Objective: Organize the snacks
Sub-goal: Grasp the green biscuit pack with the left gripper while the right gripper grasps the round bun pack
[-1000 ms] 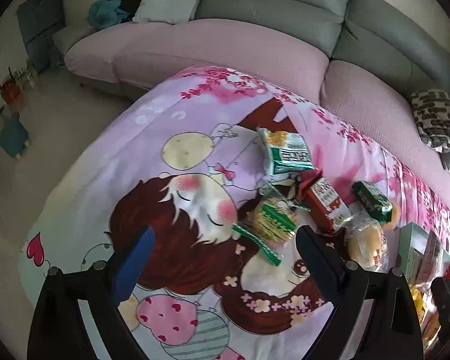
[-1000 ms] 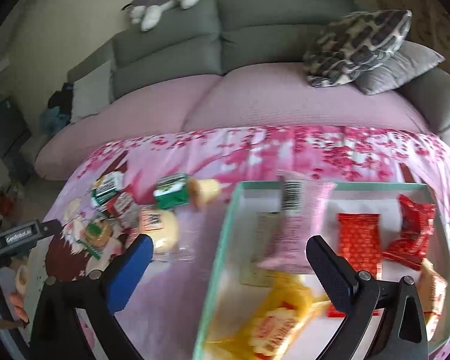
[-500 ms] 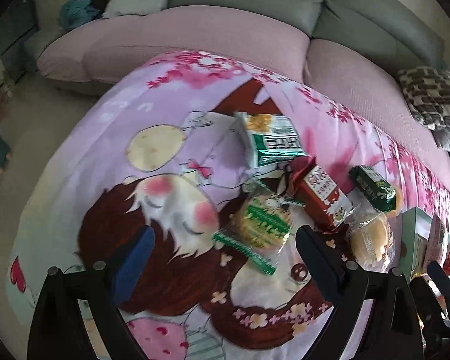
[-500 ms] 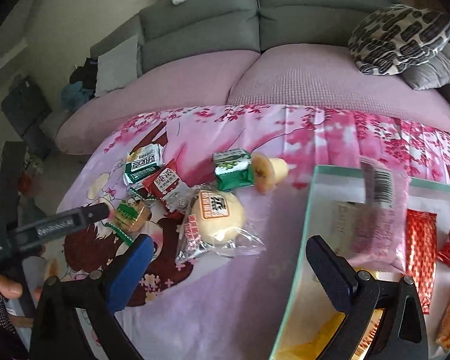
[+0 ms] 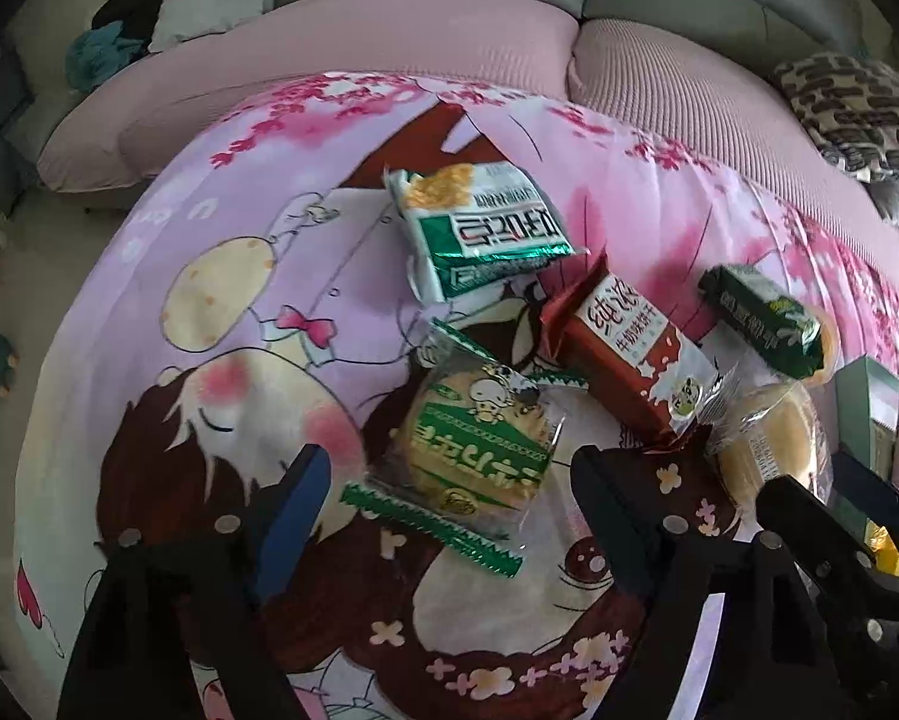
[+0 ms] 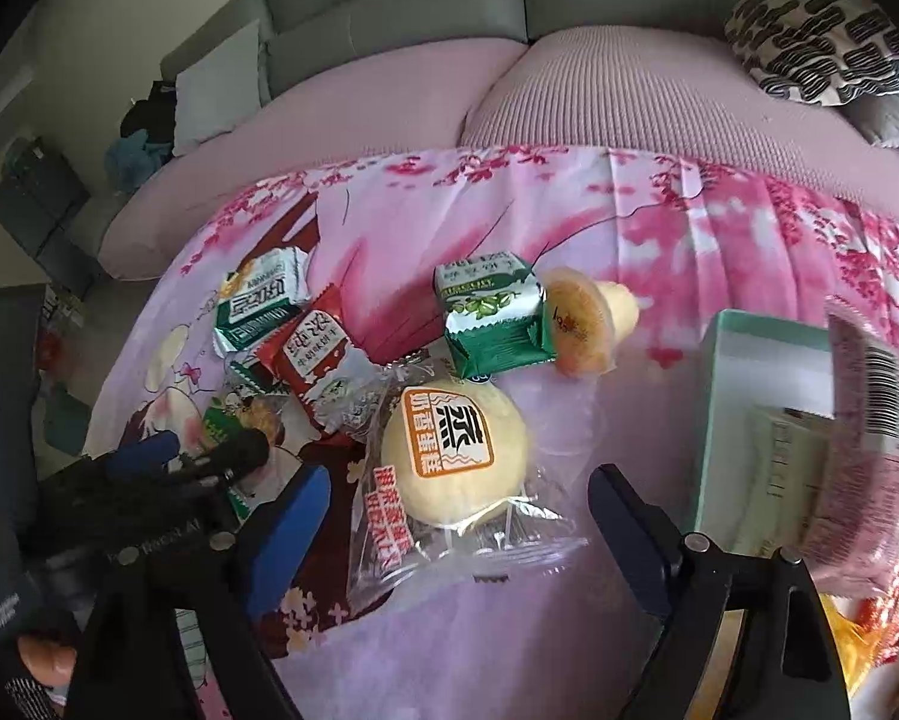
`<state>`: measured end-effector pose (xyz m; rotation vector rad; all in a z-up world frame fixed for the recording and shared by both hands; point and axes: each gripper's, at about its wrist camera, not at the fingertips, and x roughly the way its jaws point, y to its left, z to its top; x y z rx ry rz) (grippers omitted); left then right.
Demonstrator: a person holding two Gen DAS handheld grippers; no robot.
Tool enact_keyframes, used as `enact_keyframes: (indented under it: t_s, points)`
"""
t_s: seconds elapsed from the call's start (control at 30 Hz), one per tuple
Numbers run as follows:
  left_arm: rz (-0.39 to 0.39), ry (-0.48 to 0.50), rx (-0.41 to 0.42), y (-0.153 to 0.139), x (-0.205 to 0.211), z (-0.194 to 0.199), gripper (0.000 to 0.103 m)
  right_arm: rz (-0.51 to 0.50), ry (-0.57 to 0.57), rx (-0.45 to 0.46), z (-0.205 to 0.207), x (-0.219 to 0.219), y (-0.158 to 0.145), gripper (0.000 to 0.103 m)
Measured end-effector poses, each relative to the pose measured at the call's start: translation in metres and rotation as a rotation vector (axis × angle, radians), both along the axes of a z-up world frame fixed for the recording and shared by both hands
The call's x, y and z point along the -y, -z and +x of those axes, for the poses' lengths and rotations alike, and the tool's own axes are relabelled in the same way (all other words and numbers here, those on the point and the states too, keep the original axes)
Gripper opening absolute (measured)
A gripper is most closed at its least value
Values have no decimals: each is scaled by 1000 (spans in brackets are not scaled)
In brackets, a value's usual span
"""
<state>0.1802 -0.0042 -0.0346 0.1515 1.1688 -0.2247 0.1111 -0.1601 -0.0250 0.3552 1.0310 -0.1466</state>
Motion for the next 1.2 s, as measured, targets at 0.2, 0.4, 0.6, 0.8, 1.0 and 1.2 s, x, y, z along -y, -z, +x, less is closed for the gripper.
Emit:
enact_keyframes:
  t_s: [0.2, 0.4, 0.6, 0.8, 1.0, 1.2]
  points:
    - [36, 0, -9, 10, 5, 3, 75, 16, 2, -29, 7, 1, 14, 89]
    - [30, -8, -12, 12, 5, 5, 74, -22, -10, -46, 14, -2, 16, 89]
    - [25, -15, -4, 9, 3, 6, 69, -69, -17, -59, 16, -6, 17, 77]
    - [25, -15, 8, 6, 4, 5, 58, -67, -11, -48, 14, -6, 15, 72]
    - [21, -25, 13, 4, 2, 4, 56, -53, -7, -40, 8, -5, 13, 67]
    - [18, -41, 16, 1, -1, 1, 52, -45, -8, -34, -3, -7, 10, 64]
